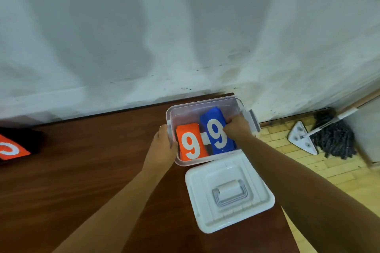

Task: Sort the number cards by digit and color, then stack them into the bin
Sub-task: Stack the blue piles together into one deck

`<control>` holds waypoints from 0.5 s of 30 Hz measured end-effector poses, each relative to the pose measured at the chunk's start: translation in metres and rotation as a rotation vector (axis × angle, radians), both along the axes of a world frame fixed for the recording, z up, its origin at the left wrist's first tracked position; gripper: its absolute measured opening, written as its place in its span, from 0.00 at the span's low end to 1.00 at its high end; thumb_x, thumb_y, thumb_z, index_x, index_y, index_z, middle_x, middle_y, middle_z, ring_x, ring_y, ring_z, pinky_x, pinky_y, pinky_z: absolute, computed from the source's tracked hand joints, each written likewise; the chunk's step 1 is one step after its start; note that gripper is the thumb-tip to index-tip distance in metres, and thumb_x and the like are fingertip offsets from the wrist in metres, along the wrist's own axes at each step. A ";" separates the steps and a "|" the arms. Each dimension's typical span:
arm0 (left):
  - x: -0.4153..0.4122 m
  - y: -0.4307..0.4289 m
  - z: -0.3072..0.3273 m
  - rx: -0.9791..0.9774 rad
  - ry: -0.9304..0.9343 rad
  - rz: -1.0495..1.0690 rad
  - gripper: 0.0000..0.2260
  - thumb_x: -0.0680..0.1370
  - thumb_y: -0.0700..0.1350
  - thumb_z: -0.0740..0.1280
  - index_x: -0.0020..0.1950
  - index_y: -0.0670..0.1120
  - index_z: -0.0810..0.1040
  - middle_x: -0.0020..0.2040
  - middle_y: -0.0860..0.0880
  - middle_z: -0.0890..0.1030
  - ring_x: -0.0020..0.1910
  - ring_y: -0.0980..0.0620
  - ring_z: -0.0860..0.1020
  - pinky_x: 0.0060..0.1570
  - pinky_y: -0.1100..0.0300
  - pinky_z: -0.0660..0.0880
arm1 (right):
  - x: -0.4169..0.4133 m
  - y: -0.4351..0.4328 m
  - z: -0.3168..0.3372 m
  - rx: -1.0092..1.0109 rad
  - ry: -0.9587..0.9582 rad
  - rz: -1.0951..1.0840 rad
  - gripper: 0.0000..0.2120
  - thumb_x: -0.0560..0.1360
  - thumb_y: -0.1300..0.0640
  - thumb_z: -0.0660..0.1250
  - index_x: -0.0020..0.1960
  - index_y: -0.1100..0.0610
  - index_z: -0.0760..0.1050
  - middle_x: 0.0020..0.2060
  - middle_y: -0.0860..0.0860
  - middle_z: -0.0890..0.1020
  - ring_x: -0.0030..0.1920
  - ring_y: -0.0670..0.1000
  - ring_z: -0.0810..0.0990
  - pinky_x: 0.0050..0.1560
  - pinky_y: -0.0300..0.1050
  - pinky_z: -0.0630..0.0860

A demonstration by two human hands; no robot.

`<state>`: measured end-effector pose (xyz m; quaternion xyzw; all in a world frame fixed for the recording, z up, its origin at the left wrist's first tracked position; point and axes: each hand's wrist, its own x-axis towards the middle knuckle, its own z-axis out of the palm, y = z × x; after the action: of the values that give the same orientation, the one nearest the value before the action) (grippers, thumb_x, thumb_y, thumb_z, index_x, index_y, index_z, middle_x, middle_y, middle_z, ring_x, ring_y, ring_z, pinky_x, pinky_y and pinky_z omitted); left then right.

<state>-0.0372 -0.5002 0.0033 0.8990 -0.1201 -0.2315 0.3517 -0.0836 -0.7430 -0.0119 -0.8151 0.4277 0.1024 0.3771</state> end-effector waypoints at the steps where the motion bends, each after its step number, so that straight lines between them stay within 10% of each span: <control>1: 0.000 0.000 0.000 -0.009 0.007 0.002 0.23 0.80 0.55 0.64 0.72 0.51 0.63 0.67 0.49 0.74 0.61 0.50 0.78 0.59 0.51 0.78 | 0.003 -0.002 -0.008 0.006 0.014 -0.012 0.12 0.74 0.57 0.72 0.54 0.59 0.75 0.49 0.56 0.83 0.48 0.56 0.83 0.48 0.52 0.82; 8: 0.001 -0.002 0.001 -0.064 0.037 0.035 0.20 0.80 0.56 0.63 0.70 0.52 0.65 0.64 0.51 0.76 0.52 0.57 0.76 0.52 0.60 0.76 | 0.011 -0.006 -0.037 -0.076 0.132 0.109 0.07 0.76 0.59 0.69 0.52 0.56 0.71 0.49 0.54 0.81 0.49 0.53 0.81 0.52 0.50 0.81; 15: 0.002 0.004 0.003 -0.002 0.030 -0.017 0.24 0.80 0.52 0.63 0.75 0.51 0.62 0.69 0.49 0.72 0.63 0.49 0.77 0.60 0.51 0.78 | -0.011 0.017 0.002 -0.192 -0.079 0.155 0.02 0.79 0.59 0.63 0.48 0.54 0.70 0.40 0.50 0.77 0.44 0.49 0.78 0.43 0.40 0.76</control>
<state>-0.0353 -0.4964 0.0068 0.8940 -0.1227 -0.2480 0.3525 -0.0944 -0.7262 -0.0097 -0.8815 0.3560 0.0575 0.3049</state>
